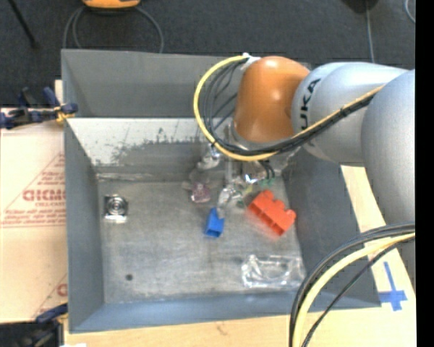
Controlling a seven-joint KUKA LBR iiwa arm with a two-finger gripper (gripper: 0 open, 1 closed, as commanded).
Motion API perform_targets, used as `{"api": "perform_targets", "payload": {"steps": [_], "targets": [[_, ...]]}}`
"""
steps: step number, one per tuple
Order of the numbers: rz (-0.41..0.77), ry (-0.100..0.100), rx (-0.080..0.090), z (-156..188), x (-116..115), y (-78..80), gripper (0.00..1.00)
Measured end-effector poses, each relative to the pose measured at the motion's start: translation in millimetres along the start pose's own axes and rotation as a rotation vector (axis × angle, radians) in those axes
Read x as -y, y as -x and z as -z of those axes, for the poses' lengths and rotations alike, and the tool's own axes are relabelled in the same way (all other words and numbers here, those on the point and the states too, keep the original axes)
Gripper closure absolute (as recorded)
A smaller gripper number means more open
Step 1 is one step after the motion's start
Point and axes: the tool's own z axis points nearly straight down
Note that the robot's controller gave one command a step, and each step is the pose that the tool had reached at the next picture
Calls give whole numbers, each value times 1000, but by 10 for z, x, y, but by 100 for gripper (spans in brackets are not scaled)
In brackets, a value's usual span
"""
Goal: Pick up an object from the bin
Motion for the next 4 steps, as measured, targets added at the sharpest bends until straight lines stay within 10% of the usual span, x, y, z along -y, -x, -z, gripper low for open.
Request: {"api": "perform_targets", "payload": {"steps": [4], "targets": [[59,1,5,1,5,10,0]]}}
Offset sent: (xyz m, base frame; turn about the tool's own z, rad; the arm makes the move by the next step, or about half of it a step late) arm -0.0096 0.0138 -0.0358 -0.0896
